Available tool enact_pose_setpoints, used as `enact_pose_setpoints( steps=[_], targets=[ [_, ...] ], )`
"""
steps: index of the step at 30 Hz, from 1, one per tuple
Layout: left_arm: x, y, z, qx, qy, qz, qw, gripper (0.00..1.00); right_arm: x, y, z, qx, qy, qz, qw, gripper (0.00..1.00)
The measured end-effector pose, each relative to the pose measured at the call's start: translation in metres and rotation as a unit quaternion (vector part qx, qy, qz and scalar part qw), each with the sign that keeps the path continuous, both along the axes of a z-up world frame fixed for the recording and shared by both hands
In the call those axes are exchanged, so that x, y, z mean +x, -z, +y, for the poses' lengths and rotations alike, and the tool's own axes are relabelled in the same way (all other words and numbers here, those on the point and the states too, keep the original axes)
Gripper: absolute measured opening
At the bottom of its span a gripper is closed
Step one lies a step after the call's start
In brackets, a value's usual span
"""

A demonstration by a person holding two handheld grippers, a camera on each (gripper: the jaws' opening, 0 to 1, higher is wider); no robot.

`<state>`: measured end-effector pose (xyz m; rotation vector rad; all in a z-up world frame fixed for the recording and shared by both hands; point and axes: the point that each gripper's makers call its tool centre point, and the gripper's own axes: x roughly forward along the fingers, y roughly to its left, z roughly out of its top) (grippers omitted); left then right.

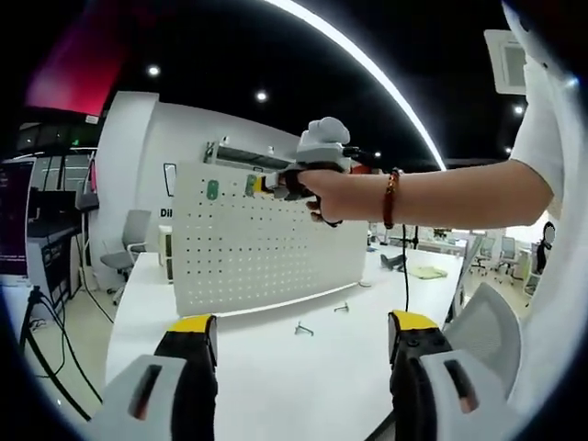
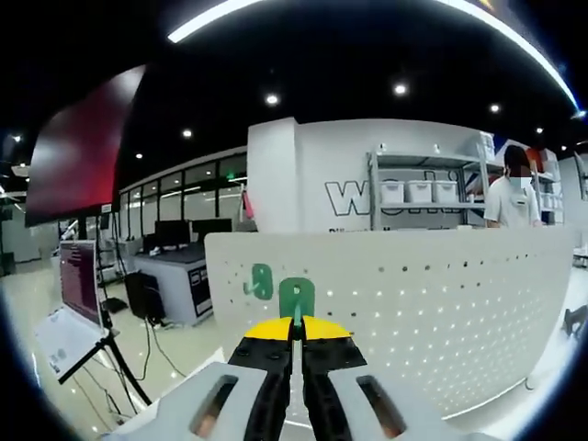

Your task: Insert the hook assembly into the mounting plate slot until the hook locks in place.

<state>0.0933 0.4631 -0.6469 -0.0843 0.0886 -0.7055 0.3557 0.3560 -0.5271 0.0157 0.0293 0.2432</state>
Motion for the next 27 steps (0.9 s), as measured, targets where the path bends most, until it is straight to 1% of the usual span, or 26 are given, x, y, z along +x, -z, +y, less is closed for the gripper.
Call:
enact_pose_setpoints(
  steps=[3,7,9,11,13,19,27],
  targets=[
    [0.002,0.001,0.000,0.001,0.003,0.001,1.0000,0.78,0.006,0.000,0.001,0.000,0.002,0.003,1.0000,0.01],
    [0.005,-0.003,0.000,-0.015,0.005,0.000,0.9999,0.79,0.013,0.001,0.002,0.007,0.009,0.006,0.9999,0.01],
    [0.006,-0.003,0.002,-0.012,0.001,-0.002,0.9999,0.79,0.017,0.002,0.005,-0.001,0.010,0.007,0.9999,0.01],
    [0.007,-0.002,0.002,-0.010,0.001,0.000,1.0000,0.79,0.019,0.003,0.005,0.000,0.012,0.008,0.9999,0.01],
    [0.007,-0.001,0.005,-0.015,-0.002,0.001,0.9999,0.79,0.022,0.003,0.006,0.003,0.014,0.010,0.9998,0.01],
    [0.009,0.000,0.009,-0.018,-0.005,0.003,0.9998,0.80,0.032,0.002,0.009,-0.002,0.016,0.011,0.9998,0.01],
    [0.013,0.001,0.016,-0.015,-0.008,0.006,0.9998,0.80,0.046,-0.001,0.008,-0.012,0.026,0.009,0.9996,0.01]
  ],
)
